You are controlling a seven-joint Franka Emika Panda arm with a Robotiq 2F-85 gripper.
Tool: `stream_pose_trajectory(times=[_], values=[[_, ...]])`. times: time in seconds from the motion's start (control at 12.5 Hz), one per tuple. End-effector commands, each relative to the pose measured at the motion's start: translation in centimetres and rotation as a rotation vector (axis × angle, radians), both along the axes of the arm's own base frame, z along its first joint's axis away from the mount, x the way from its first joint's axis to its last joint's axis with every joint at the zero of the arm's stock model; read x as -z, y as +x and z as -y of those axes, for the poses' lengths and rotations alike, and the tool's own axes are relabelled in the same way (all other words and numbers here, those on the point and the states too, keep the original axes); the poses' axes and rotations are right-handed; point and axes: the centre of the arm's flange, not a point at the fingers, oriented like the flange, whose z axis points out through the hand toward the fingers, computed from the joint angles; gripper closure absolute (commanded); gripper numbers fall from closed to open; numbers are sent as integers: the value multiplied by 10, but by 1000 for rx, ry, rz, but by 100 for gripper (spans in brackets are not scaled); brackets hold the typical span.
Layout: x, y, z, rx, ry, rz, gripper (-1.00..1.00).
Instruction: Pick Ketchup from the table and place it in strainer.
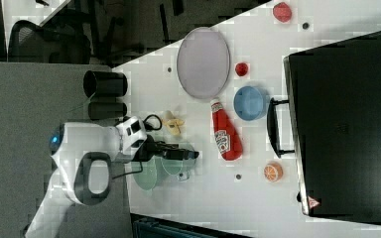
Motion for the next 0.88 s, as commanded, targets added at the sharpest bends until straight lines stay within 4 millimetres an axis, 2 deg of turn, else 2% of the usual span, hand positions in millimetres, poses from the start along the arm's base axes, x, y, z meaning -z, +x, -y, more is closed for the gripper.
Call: stream_pose_trajectory(times=[0.08,0.32,0.56,0.88], values=[[8,-2,4,-354,56,102,-100],[50,-7,4,-389,58,143,-100],[94,-8,-1,-398,80,97,-100],[139,1,-4,-488,42,145,-100]])
